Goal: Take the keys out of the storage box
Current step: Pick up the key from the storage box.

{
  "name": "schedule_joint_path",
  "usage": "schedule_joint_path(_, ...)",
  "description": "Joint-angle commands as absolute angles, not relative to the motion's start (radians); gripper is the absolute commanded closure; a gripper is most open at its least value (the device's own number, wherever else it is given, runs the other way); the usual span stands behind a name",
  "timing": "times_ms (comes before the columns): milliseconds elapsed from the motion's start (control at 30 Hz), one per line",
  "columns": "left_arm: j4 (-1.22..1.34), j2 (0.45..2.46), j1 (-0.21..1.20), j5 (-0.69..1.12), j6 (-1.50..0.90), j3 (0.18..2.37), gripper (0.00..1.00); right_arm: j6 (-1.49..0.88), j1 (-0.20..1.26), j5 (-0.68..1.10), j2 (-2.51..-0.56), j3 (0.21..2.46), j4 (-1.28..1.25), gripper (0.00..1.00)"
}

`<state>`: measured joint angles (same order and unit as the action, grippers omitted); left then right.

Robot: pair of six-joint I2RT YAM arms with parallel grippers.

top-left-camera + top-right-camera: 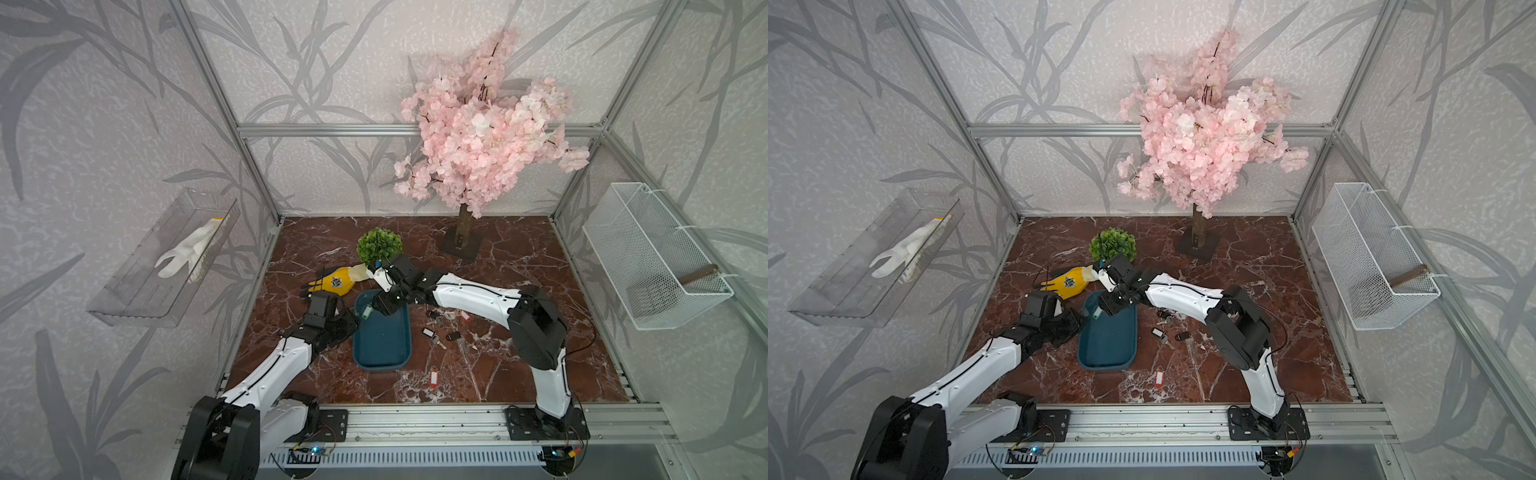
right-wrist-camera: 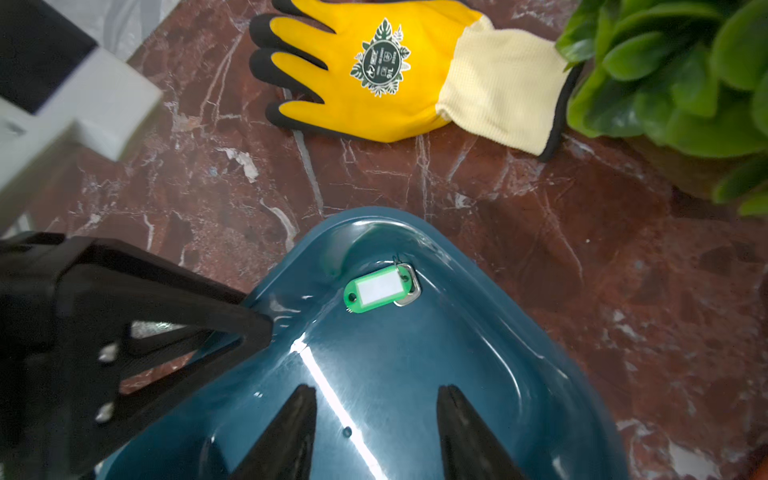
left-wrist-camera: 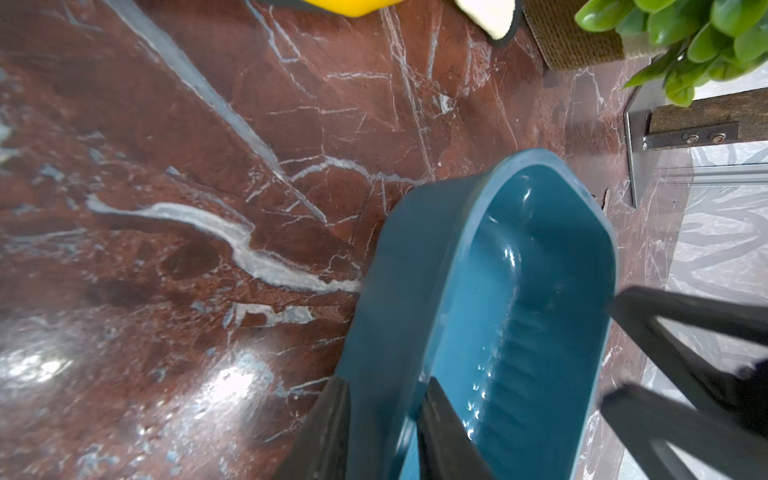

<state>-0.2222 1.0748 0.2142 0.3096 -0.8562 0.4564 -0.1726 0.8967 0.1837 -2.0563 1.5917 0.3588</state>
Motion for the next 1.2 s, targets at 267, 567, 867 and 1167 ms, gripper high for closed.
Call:
schedule_joint_path(267, -0.222, 1.083, 0.212, 0.31, -0.836, 0.464, 0.71, -0.076, 0.902, 0.099, -2.241, 1.781, 0.445, 0.52)
schedule_joint_path(567, -0.224, 1.091, 0.211, 0.307, -0.831, 0.47, 0.71, -0.054, 0.931, 0.097, -2.315, 1.87, 0.455, 0.56)
schedule_joint_path(867, -0.227, 1.097, 0.212, 0.306, -0.828, 0.473, 0.72, -0.046, 0.945, 0.095, -2.37, 1.933, 0.467, 0.62)
schedule_joint_path(1167, -0.228, 1.097, 0.212, 0.304, -0.827, 0.474, 0.72, -0.026, 0.948, 0.044, -2.403, 1.958, 0.479, 0.67)
